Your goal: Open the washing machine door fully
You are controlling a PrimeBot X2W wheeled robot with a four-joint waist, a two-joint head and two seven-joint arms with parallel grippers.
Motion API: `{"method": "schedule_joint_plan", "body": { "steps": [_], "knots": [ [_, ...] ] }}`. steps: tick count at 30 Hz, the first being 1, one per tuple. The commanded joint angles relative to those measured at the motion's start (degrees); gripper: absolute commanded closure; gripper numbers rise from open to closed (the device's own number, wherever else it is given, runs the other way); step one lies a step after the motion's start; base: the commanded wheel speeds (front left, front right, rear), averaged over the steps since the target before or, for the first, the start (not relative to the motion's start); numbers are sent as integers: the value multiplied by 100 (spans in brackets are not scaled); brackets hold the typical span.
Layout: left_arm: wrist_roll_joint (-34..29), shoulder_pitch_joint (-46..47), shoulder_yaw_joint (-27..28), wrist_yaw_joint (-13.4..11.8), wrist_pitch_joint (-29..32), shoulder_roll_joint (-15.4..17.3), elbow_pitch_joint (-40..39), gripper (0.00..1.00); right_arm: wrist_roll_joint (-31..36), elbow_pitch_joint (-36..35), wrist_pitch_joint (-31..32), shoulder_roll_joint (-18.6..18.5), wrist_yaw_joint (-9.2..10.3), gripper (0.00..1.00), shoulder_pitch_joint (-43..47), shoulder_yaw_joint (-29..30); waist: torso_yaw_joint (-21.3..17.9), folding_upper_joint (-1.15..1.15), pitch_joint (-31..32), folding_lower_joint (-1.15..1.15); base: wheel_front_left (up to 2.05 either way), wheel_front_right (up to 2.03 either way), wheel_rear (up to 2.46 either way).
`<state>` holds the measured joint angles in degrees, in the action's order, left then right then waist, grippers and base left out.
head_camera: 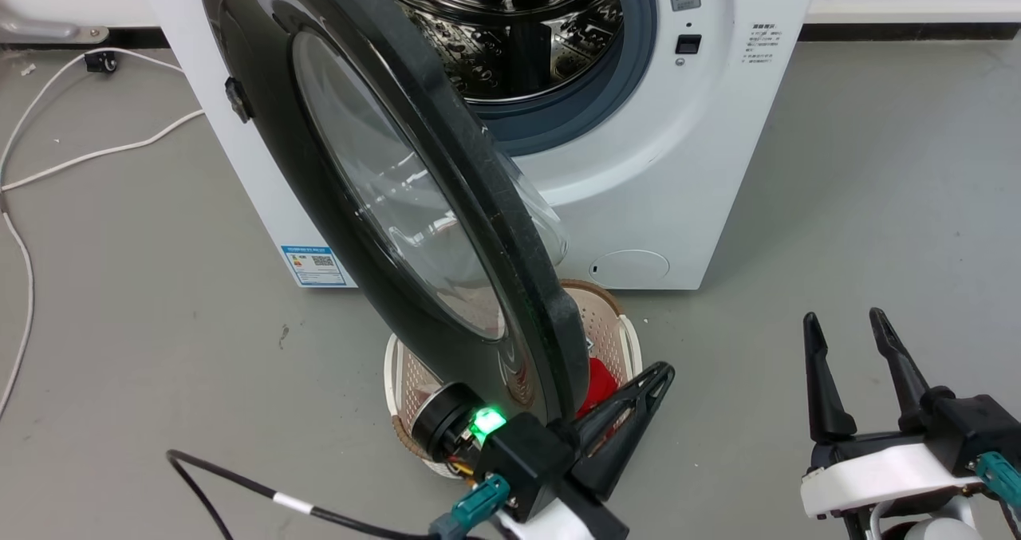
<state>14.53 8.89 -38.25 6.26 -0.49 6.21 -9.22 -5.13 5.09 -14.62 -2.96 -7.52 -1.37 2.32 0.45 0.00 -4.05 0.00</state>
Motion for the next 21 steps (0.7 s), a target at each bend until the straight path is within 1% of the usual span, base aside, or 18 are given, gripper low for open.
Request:
{"method": "schedule_joint_plan", "body": {
  "steps": [1, 6, 9, 15, 16, 21],
  "knots": [
    [-26, 139, 16, -49, -70, -59, 102, 100, -56, 11, -30, 16, 6, 0, -101, -25, -16, 0, -10, 0, 0, 0, 0],
    [22, 381, 103, -226, -208, -176, 557, 100, -108, 76, -30, 16, 6, 0, -90, -59, -72, 0, -19, 0, 0, 0, 0],
    [99, 515, 119, -288, -227, -235, 829, 100, -126, 106, -35, 16, 6, 0, -84, -75, -100, 0, -21, 0, 0, 0, 0],
    [232, 711, 105, -389, -268, -279, 1301, 100, -159, 151, -38, 16, 6, 0, -113, -109, -136, 0, -23, 0, 0, 0, 0],
    [285, 794, 130, -457, -329, -288, 1466, 100, -186, 168, -42, 16, 6, 0, -108, -115, -129, 0, -18, 0, 0, 0, 0],
    [382, 833, 228, -577, -450, -299, 1724, 100, -200, 182, -45, 17, 6, 0, -83, -122, -100, 0, 6, 0, 0, 0, 0]
  ]
}}
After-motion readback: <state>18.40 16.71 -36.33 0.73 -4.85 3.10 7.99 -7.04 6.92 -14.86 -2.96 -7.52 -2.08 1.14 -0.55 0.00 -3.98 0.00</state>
